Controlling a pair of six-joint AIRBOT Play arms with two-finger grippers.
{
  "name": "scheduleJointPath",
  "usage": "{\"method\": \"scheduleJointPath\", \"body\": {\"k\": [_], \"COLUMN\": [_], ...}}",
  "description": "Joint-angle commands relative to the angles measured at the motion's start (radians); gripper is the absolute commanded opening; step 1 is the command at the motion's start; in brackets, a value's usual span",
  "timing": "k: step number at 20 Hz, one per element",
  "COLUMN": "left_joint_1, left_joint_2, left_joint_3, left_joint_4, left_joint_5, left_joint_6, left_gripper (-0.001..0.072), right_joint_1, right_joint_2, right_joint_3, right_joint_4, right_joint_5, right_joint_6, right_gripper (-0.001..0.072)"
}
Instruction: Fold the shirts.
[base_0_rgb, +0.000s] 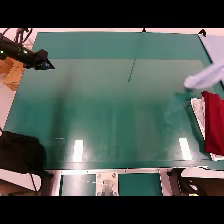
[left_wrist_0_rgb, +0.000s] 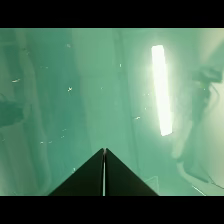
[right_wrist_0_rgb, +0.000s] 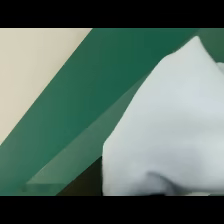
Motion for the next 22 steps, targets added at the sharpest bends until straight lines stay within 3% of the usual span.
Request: {"method": "scheduleJointPath", "body": {"k": [1,4,8,10,17,18,20,22], "left_joint_1": [0.0,0.0,0.0,0.0,0.0,0.0,0.0,0.0], "left_joint_2": [0.0,0.001,0.0,0.0,0.0,0.0,0.0,0.0], "left_joint_3": [0.0,0.0,0.0,0.0,0.0,0.0,0.0,0.0], "left_joint_4": [0.0,0.0,0.0,0.0,0.0,0.0,0.0,0.0], "left_joint_5": [-0.001,-0.004,-0.027,-0.039,-0.043,-0.043,-0.043,-0.04], "left_joint_6": [0.0,0.0,0.0,0.001,0.007,0.007,0.007,0.008], "left_gripper": [0.0023,0.0022,0.0022,0.0023,0.0023,0.0023,0.0022,0.0023], "right_joint_1": [-0.199,-0.293,-0.329,-0.327,-0.324,-0.325,-0.326,-0.325], "right_joint_2": [0.006,0.034,0.107,0.124,0.125,0.125,0.116,0.111], "right_joint_3": [0.001,0.001,-0.041,-0.107,-0.502,-0.552,-0.611,-0.59], "right_joint_4": [-0.083,-0.217,-0.661,-0.806,-0.98,-1.011,-1.054,-1.086], "right_joint_5": [0.145,0.307,0.46,0.465,0.277,0.251,0.234,0.268], "right_joint_6": [0.01,0.11,0.224,0.227,0.188,0.188,0.188,0.17], "right_gripper": [0.0018,0.0018,0.0019,0.0019,0.0021,0.01,0.0596,0.0598]}}
